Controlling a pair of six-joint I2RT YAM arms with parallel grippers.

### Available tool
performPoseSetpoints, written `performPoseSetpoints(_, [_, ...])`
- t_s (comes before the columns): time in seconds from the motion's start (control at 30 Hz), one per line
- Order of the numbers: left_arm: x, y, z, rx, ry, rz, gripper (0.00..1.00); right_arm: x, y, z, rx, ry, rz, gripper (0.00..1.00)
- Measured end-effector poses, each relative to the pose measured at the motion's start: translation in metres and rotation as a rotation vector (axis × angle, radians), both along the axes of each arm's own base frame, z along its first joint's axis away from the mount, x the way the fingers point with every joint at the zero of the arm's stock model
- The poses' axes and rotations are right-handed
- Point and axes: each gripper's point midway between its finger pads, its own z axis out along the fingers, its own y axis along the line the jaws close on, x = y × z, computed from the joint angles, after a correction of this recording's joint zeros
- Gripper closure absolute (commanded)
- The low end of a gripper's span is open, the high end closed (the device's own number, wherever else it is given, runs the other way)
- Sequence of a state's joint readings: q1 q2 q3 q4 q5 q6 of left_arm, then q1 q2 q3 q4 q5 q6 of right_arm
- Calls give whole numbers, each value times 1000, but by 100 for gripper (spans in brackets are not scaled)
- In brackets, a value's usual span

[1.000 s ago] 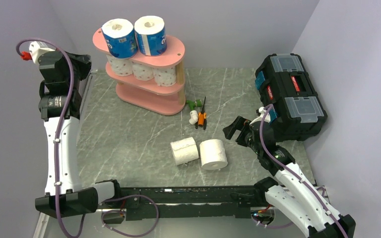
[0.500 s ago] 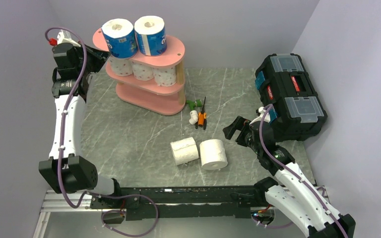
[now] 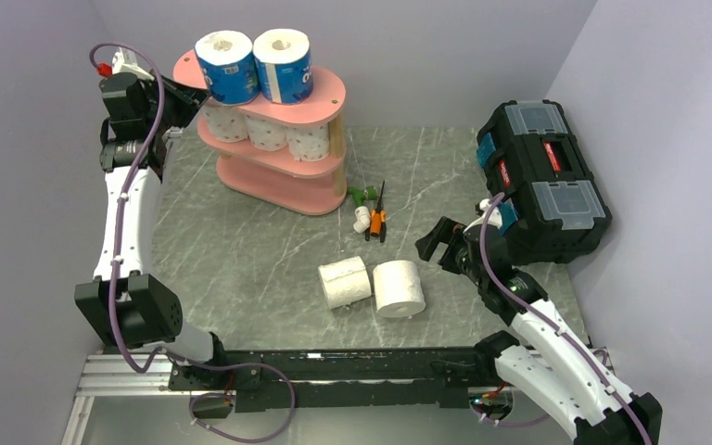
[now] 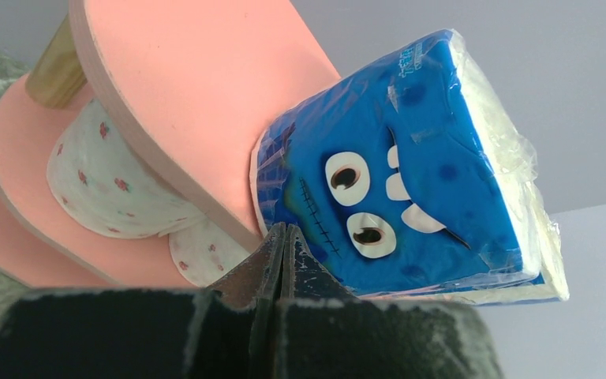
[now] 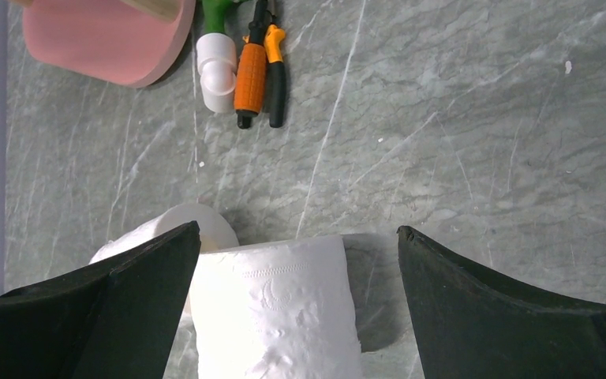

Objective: Place and organize the paper towels onto the shelf
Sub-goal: Adjust the paper towel on the shelf.

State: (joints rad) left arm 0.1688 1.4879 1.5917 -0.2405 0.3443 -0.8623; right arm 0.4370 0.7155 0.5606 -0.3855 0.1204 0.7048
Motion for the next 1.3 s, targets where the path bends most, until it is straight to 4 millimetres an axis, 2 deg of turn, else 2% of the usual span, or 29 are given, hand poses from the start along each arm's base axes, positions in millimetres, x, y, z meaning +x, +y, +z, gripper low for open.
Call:
performPoseSetpoints(0.63, [30,1,3,-23,-9,-19,100,3,1,-4,-12,10,2,3])
performPoseSetpoints(1.3, [51,-3,-7,-47,-4,-43,100,4,0,-7,-23,19,-3,2])
